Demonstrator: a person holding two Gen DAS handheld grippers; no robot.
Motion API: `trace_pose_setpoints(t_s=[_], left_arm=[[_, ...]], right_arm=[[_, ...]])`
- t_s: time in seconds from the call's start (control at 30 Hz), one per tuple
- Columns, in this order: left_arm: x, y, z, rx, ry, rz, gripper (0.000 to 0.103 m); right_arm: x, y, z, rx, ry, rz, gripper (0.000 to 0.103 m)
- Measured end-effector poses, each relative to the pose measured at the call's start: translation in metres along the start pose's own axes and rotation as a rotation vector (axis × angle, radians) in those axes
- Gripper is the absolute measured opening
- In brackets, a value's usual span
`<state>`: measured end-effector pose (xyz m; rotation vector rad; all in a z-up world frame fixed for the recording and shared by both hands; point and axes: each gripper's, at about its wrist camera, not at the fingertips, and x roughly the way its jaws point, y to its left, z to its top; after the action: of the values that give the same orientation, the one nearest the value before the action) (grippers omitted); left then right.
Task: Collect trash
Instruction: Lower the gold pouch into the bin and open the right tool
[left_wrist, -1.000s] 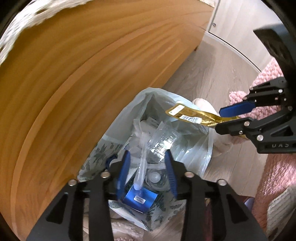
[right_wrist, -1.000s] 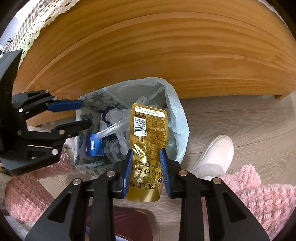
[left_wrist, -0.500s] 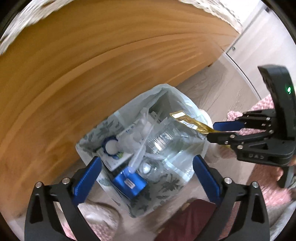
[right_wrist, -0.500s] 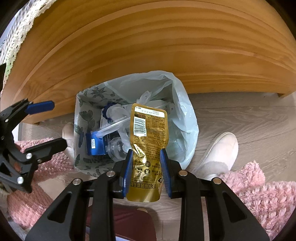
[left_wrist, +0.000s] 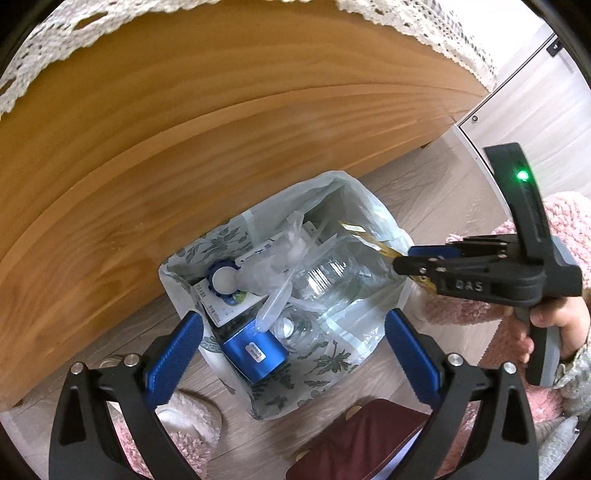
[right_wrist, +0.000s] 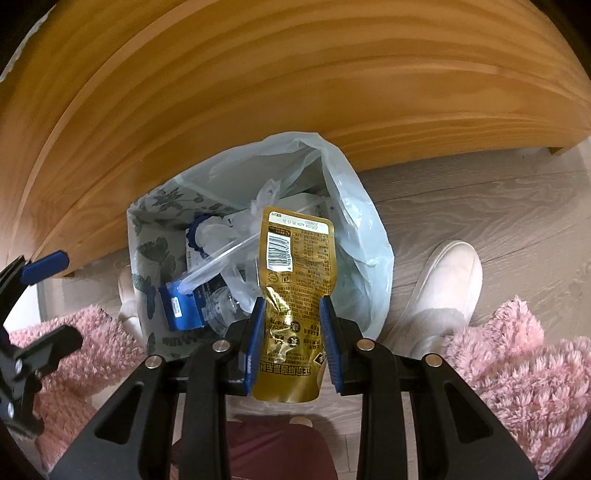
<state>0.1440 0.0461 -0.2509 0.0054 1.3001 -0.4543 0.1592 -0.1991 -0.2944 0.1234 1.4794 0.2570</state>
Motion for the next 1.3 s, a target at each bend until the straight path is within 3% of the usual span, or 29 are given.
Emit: trace_pose_setpoints(t_s=[0.2, 0.6, 0.83, 1.1, 1.3], left_arm=[[-0.002, 0.001, 0.0, -0.006, -0.001, -0.006, 0.095], [-0.003, -0.001, 0.001, -0.009, -0.006, -0.014, 0.095], [-0.003, 0.0, 0.0, -0.01, -0.004, -0.01, 0.095], [-0.002, 0.002, -0.001, -0.01, -0.004, -0.009, 0.095], [-0.002, 0.003, -0.002, -0.009, -0.01, -0.004, 0.095]], right_arm=[[0.01, -0.001, 0.006, 0.027, 0.016, 0.008, 0.031], [0.025, -0.031, 0.009, 0.205, 0.064, 0.078, 0.031], [0.021, -0.033, 0.012, 0.204, 0.047, 0.073, 0.041], [0.023, -0.036, 0.011, 0.224, 0.055, 0.08, 0.046], [0.02, -0.039, 0.011, 0.252, 0.04, 0.102, 0.057]])
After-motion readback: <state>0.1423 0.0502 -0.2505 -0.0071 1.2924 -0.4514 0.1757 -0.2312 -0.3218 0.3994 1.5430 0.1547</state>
